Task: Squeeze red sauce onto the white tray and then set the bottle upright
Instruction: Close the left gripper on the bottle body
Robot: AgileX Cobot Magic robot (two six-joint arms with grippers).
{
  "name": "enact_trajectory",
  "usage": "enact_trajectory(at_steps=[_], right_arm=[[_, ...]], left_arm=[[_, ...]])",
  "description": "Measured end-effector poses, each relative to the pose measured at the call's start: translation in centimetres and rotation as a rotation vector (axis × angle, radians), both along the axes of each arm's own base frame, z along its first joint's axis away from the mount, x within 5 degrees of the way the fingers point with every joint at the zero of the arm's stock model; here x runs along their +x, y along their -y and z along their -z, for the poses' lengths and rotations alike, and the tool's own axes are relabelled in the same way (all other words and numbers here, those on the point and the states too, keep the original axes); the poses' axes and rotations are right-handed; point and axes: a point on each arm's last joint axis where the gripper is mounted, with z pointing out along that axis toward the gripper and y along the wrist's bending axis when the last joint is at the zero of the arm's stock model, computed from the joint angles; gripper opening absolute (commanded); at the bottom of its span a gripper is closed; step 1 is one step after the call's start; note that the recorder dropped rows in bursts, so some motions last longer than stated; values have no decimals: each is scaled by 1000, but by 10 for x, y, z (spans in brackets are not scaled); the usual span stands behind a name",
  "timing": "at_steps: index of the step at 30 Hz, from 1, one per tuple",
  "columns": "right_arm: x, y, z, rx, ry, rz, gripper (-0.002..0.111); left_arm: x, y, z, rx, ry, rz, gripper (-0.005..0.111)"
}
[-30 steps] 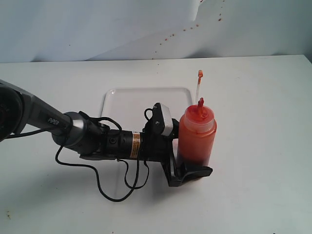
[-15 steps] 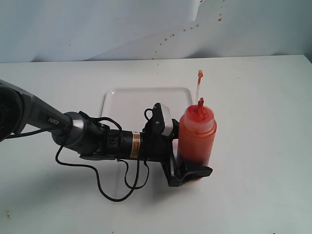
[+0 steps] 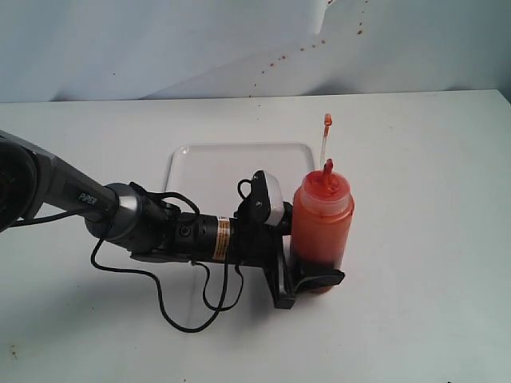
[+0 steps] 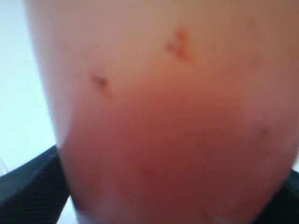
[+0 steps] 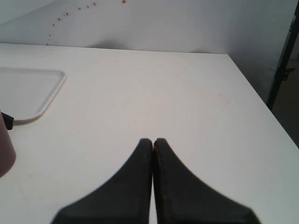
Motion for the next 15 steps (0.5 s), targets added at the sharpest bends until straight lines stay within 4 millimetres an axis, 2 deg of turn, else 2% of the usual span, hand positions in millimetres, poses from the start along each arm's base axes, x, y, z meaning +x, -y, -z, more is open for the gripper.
enact_trajectory(at_steps=[13, 14, 15], right_arm=[[0, 0, 0, 0, 0, 0, 0], [0, 0, 0, 0, 0, 0, 0], [0, 0, 0, 0, 0, 0, 0]], left_arm=[[-1, 0, 1, 9, 25, 20, 14], [-1, 0, 1, 9, 26, 21, 6], [-1, 0, 1, 10, 27, 22, 3]])
